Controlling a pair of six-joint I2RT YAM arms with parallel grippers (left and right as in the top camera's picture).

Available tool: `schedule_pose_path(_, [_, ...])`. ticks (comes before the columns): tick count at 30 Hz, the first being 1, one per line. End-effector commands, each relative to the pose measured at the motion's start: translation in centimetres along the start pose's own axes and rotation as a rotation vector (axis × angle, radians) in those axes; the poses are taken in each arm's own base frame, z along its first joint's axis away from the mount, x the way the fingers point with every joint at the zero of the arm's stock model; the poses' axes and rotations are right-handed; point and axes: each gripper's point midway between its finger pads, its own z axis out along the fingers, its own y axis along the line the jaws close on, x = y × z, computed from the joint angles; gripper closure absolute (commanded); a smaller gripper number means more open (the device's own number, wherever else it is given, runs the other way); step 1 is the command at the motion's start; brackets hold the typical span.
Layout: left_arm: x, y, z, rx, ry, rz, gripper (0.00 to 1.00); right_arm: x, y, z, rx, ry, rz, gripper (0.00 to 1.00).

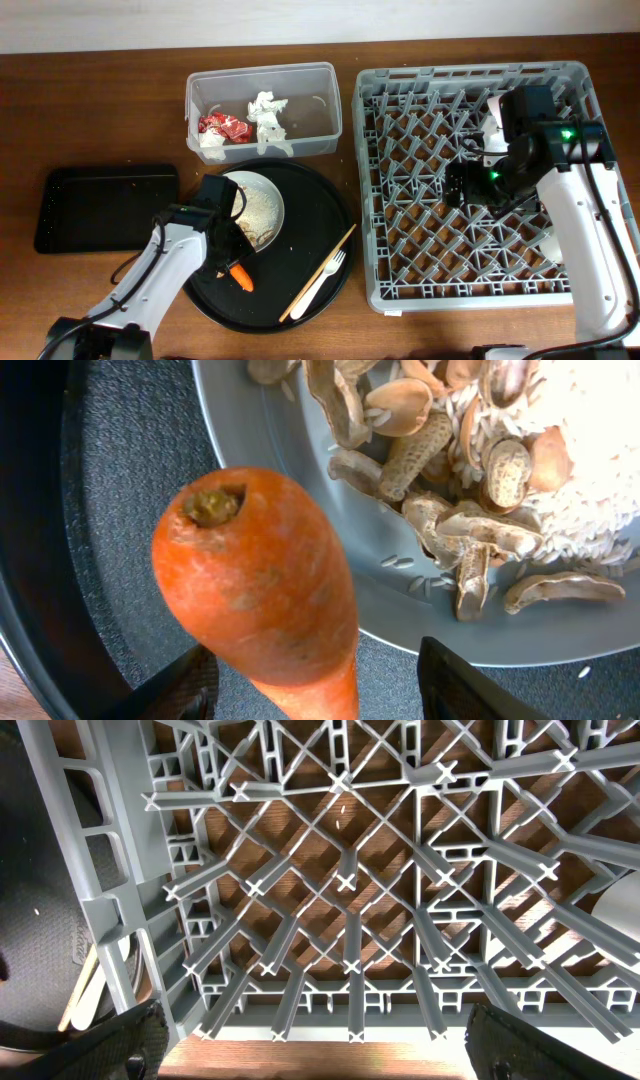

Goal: Sort waste into correct bins and load items into the dishwasher rack
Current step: 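Carry the carrot to the flat black tray and release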

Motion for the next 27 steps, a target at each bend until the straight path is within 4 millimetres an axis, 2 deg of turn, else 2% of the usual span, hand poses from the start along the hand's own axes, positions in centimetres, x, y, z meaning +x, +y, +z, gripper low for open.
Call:
schedule_pose_path(1, [-0.5, 0.4, 0.2, -0.022, -0.025, -0.005, 0.45, -0.1, 0.0, -0.4, -0.007, -0.016, 0.002, 0.02])
schedule_pose_path(9, [-0.7, 0.4, 0.2, -0.023, -0.036, -0.005, 0.76, -0.1, 0.0, -0.4, -0.007, -0.016, 0.002, 0.02])
schedule_pose_path(10, [-0.6, 0.4, 0.2, -0.020, -0.033, -0.004, 0.87, -0.1, 0.0, -0.4, -0.007, -0.016, 0.002, 0.02])
schedule_pose_path(13, [-0.6, 0.4, 0.0, -0.021, -0.032, -0.004, 0.91, -0.1, 0.0, -0.4, -0.006, -0.016, 0.002, 0.02])
schedule_pose_path(14, [-0.8, 0.3, -0.6, -0.015, -0.038, 0.003, 0.92, -0.1, 0.0, -0.4, -0.006, -0.016, 0.002, 0.02])
schedule_pose_path(17, [-1.9, -0.7, -4.1, 0.037, -0.102, 0.097, 0.92, -0.1, 0.0, -0.4, -0.006, -0.016, 0.002, 0.02])
schedule_pose_path(18, [-2.6, -1.0, -5.8, 0.056, -0.149, 0.122, 0.92, -0.1, 0.0, -0.4, -0.006, -0.016, 0.002, 0.02])
schedule_pose_path(20, [-4.4, -0.9, -7.8, 0.060, -0.232, 0.095, 0.98, -0.1, 0.0, -0.4, -0.006, -0.016, 0.002, 0.02])
schedule_pose_path(23, [-8.5, 1.3, -9.0, 0.079, -0.314, -0.051, 1.00, -0.1, 0.0, -0.4, -0.006, -0.016, 0.002, 0.02])
schedule_pose_path(25, [-12.2, 4.7, -9.6, 0.087, -0.392, -0.212, 0.99, -0.1, 0.0, -0.4, -0.006, -0.016, 0.002, 0.02])
schedule_pose_path(26, [-14.6, 7.3, -10.0, 0.089, -0.450, -0.318, 0.99, -0.1, 0.0, -0.4, -0.006, -0.016, 0.002, 0.02])
schedule_pose_path(27, [-16.0, 9.0, -10.1, 0.086, -0.481, -0.377, 0.99, -0.1, 0.0, -0.4, -0.007, -0.016, 0.002, 0.02])
